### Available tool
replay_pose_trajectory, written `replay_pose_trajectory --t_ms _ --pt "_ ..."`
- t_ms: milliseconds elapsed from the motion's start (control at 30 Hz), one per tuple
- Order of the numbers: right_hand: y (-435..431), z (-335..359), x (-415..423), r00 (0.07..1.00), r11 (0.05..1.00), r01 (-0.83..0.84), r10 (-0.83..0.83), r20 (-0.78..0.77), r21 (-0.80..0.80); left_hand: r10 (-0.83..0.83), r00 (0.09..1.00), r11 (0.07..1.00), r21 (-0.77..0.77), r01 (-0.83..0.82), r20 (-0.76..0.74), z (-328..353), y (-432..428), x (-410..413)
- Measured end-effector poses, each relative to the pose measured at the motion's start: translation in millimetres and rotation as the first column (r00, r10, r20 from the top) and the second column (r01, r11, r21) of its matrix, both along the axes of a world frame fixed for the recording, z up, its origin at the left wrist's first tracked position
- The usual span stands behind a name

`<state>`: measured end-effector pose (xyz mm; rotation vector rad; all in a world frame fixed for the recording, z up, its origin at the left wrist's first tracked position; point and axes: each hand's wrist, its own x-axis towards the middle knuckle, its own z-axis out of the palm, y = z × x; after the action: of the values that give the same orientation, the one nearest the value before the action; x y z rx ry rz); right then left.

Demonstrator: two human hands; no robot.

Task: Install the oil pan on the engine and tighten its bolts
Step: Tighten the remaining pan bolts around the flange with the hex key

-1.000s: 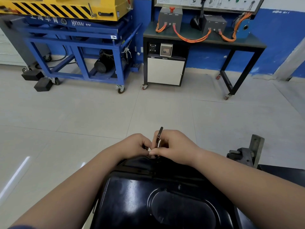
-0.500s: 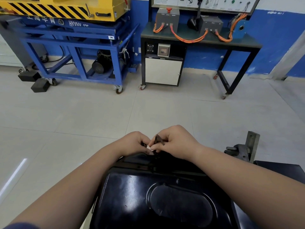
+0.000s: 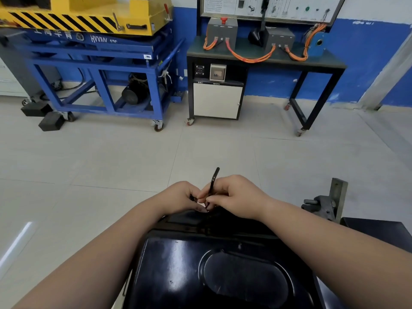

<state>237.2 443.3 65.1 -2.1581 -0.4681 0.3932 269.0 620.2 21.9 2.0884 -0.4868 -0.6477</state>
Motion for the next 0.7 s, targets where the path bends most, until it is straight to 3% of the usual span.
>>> replay_pose_trajectory --t_ms 233,333,500,700 --pt "2.3 4.4 1.9 0.99 0.994 0.056 -0.043 0.132 -0.093 0.006 0.999 1.0 0.022 -0.007 0.032 5.6 -1.4 -1.0" --pt "3.3 2.6 4.7 0.995 0.995 0.041 -0.033 0.096 -0.091 0.014 1.0 0.999 0.033 -0.015 0.028 4.7 -1.0 -0.5" --pt "0.3 -0.4 -0.8 1.0 0.997 -0.005 0.006 -0.005 0.075 0.028 1.0 0.999 0.046 -0.029 0.007 3.4 -1.4 -1.7" --pt "1.8 -0.3 2.4 0.997 0.999 0.046 -0.048 0.053 0.027 0.033 0.999 0.999 0.036 -0.033 0.005 2.9 0.2 -1.3"
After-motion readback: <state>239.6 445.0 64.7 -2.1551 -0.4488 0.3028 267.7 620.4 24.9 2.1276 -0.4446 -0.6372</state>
